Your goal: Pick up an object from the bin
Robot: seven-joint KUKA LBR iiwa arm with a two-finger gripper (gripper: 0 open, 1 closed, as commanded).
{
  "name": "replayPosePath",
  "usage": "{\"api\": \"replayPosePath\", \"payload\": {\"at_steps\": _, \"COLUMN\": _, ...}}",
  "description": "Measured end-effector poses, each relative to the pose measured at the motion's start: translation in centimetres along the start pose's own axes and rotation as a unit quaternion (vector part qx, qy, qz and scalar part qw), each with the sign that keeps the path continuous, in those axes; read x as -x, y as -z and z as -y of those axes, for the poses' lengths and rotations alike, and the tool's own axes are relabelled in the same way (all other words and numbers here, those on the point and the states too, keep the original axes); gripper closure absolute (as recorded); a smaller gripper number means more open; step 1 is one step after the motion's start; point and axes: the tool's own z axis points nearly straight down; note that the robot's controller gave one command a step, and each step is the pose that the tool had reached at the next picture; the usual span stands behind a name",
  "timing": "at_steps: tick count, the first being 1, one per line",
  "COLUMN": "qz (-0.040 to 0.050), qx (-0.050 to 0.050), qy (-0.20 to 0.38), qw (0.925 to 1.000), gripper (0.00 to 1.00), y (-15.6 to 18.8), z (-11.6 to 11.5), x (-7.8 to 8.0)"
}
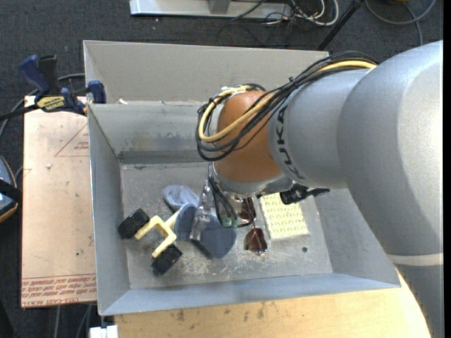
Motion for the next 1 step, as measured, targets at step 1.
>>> {"api": "replayPosePath", "payload": {"at_steps": 1, "qz": -0.0004, "qx": 0.0, "qy": 0.0, "qw": 1.0, "gripper": 1.0, "y": 1.23, "z": 0.01, "x": -0.01}}
